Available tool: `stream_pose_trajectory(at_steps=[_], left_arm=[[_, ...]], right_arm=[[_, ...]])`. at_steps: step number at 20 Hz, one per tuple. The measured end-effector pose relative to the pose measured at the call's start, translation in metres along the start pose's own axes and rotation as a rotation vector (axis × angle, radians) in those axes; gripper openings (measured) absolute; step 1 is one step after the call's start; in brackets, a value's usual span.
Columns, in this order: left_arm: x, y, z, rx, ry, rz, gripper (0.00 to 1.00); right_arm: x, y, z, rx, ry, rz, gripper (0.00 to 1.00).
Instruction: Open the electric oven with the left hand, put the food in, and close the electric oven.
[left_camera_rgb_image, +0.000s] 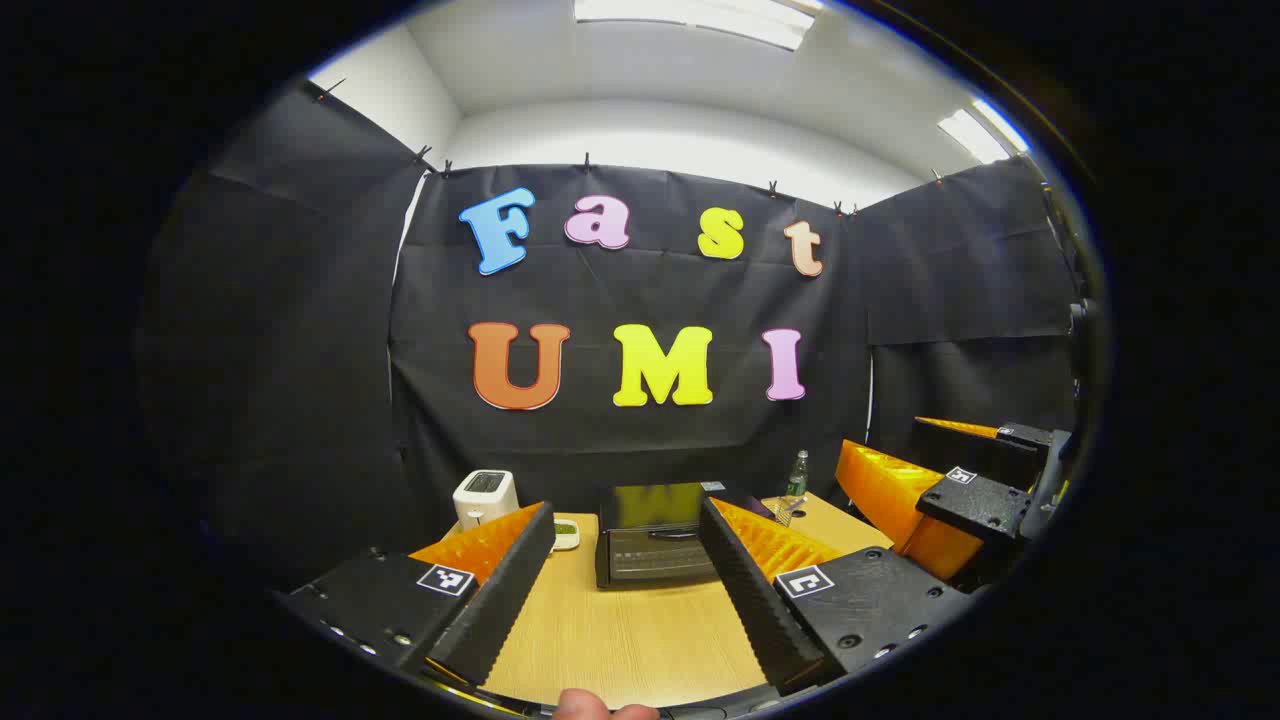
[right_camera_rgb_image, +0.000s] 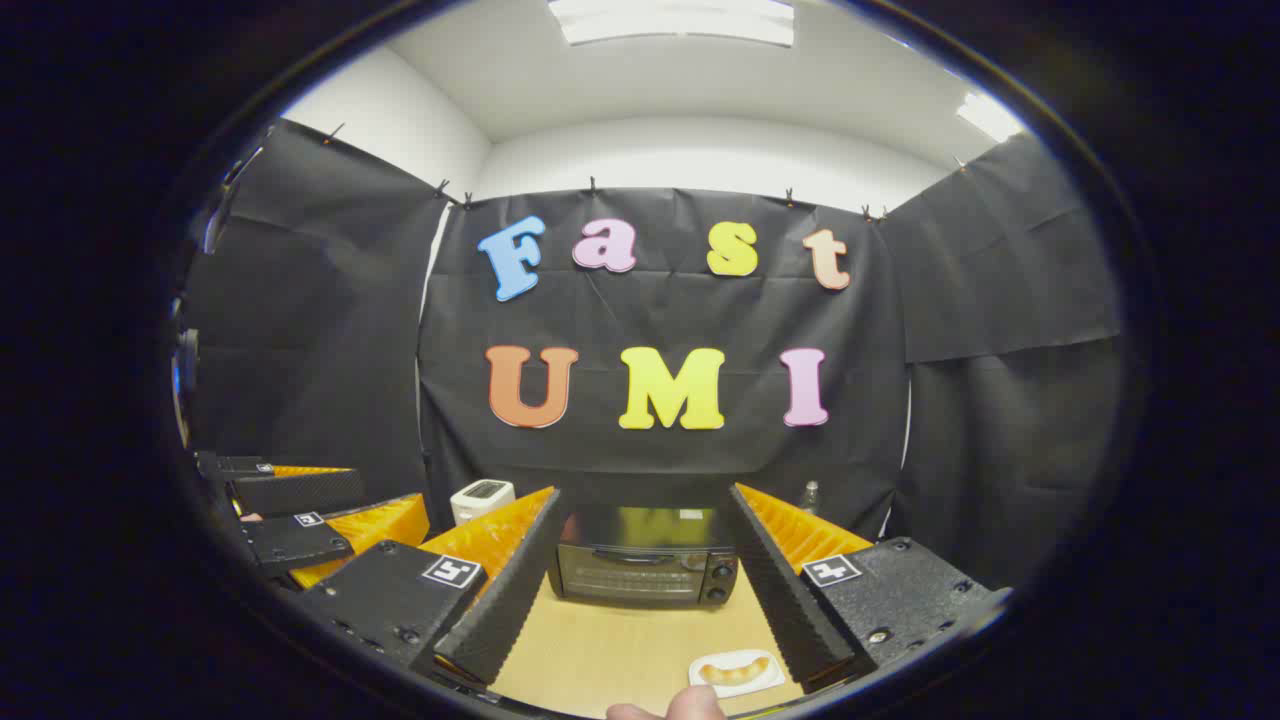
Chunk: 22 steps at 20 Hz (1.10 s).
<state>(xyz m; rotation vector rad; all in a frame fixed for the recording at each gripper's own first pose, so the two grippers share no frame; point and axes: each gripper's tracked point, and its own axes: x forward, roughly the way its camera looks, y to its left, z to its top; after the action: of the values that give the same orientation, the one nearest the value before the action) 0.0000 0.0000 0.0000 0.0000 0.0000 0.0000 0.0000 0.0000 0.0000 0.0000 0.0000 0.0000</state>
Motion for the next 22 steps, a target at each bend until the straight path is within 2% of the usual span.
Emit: stream_pose_trajectory(at_steps=[1,10,22], left_arm=[[0.000,0.000,-0.001,-0.004,0.002,-0.002,0.94],[-0.006,0.006,-0.012,0.015,0.023,-0.003,0.94],[0.001,0.012,-0.011,-0.010,0.027,0.025,0.94]], right_arm=[[-0.001,0.001,0.000,-0.001,0.002,-0.004,1.00],[-0.002,0.021,-0.007,-0.019,0.031,0.016,1.00],[0.011,0.008,-0.007,-0.012,0.010,0.008,1.00]])
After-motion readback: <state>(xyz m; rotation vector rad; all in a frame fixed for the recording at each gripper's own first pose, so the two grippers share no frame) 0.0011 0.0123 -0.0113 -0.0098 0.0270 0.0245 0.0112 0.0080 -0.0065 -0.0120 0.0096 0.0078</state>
